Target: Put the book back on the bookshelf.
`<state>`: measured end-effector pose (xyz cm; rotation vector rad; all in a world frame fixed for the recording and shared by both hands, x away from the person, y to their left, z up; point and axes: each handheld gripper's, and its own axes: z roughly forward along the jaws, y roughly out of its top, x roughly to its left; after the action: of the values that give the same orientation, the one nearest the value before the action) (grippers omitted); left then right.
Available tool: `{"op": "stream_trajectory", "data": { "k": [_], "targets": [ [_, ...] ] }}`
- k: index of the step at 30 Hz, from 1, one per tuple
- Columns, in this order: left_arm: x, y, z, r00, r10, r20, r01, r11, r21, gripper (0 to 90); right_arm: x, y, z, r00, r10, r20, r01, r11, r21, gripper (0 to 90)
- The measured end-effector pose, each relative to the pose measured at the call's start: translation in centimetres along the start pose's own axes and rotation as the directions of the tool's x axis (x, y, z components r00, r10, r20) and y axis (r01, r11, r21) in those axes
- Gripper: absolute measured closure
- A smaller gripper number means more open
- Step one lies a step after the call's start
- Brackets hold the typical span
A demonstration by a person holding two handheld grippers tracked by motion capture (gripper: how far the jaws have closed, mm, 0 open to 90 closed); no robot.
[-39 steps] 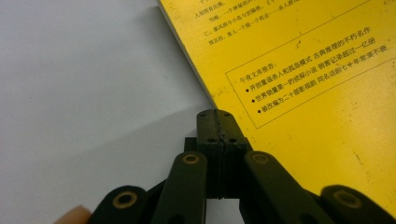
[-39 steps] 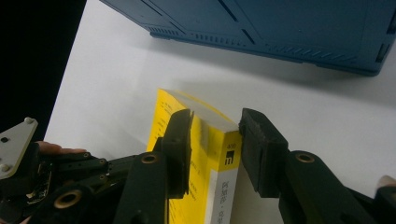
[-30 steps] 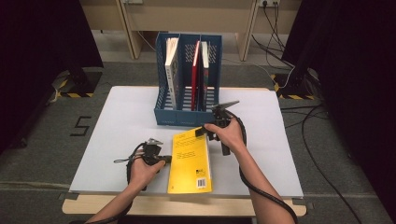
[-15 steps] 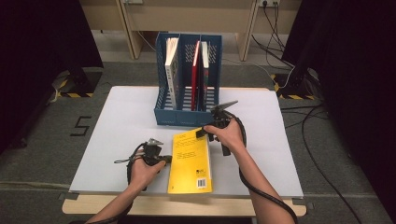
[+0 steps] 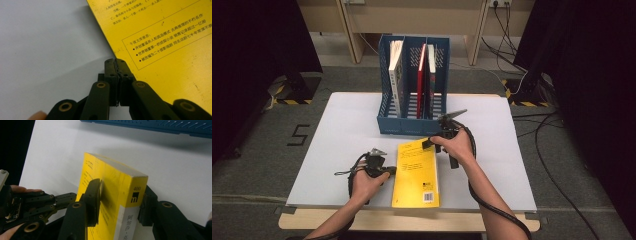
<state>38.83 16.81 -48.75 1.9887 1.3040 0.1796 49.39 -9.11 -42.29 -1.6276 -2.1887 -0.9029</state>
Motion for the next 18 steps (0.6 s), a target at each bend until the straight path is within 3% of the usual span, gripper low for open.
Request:
{"op": "stream_trajectory", "data": {
  "k": [3,7,12,18],
  "targets": [
    [0.0,0.0,0.0,1.0,-0.001,-0.001,0.001,1.0,-0.001,87.8,0.0,-0.1,0.1,0.9999,0.006,-0.011,-0.007,1.0,-0.014,58.9],
    [0.0,0.0,0.0,1.0,-0.001,-0.001,0.001,1.0,0.0,87.9,-0.1,-0.2,0.0,1.0,0.006,-0.007,-0.006,1.0,-0.023,63.7],
    [0.1,-0.1,0.0,1.0,-0.006,0.005,0.006,0.9999,-0.01,87.7,-0.1,-0.1,-0.5,0.9958,0.055,-0.073,-0.057,0.998,-0.025,74.3],
    [0.9,-0.6,-0.1,0.9964,-0.072,0.045,0.075,0.9942,-0.077,72.7,-0.1,-0.1,-1.3,0.9958,0.041,-0.082,-0.046,0.997,-0.062,75.8]
  ]
}}
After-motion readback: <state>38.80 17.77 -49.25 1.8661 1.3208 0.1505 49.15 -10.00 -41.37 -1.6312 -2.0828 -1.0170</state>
